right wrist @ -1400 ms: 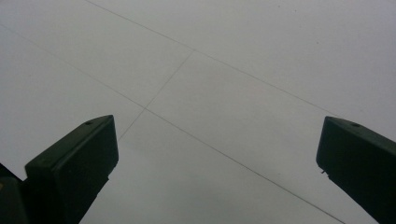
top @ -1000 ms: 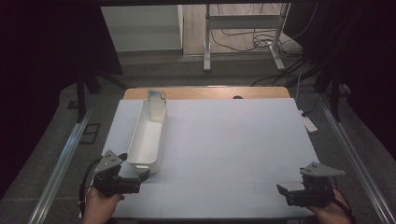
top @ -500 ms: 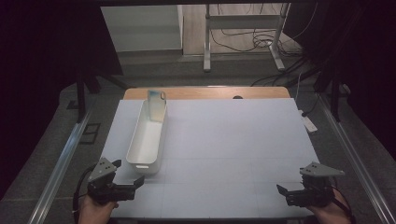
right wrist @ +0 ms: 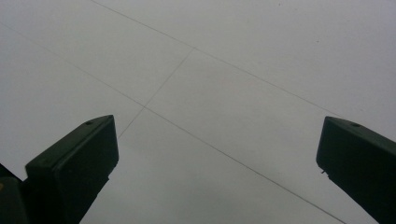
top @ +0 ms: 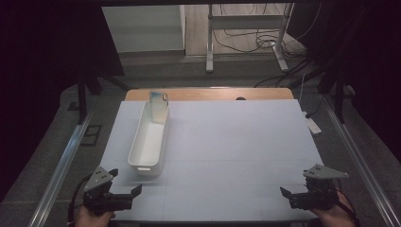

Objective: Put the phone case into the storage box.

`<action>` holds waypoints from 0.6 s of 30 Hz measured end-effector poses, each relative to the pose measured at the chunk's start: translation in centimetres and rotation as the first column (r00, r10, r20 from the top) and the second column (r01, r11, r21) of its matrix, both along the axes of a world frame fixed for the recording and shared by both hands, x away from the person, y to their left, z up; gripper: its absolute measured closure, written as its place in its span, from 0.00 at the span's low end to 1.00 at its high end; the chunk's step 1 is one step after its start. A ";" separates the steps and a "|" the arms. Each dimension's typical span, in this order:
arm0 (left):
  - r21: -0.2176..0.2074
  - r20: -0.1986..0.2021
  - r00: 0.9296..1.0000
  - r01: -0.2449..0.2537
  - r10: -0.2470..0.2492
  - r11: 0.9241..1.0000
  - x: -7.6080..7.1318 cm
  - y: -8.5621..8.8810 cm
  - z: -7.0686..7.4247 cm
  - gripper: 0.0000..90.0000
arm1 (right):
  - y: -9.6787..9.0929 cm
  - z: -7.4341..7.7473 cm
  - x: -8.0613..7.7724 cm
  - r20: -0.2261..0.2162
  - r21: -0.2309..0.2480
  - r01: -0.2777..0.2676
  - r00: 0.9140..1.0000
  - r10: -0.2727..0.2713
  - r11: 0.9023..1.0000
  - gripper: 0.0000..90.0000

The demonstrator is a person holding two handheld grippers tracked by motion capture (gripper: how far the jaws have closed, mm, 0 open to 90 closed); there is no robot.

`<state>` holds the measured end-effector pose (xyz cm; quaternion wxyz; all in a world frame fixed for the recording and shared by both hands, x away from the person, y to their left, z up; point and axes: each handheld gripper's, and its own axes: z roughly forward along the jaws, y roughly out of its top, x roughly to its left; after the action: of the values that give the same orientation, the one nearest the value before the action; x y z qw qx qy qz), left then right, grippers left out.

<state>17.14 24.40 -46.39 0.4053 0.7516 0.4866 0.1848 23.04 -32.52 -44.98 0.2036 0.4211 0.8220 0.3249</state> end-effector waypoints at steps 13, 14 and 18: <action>0.051 -0.016 1.000 -0.022 0.023 0.998 -0.4 0.0 -0.4 0.00 | 0.1 0.0 0.0 0.000 -0.005 -0.002 1.000 0.002 1.000 0.00; 0.052 -0.017 1.000 -0.025 0.025 0.998 -0.4 0.0 -0.4 0.00 | 0.1 0.0 0.0 0.000 -0.004 -0.002 1.000 0.002 1.000 0.00; 0.056 -0.034 0.999 -0.033 0.035 0.998 -0.2 0.0 -0.5 0.01 | 0.1 0.0 0.0 0.000 -0.005 -0.002 1.000 0.002 1.000 0.00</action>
<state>16.95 24.36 -46.88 0.3728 0.7572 0.5009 0.1918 23.03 -32.45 -44.99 0.2044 0.4195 0.8232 0.3233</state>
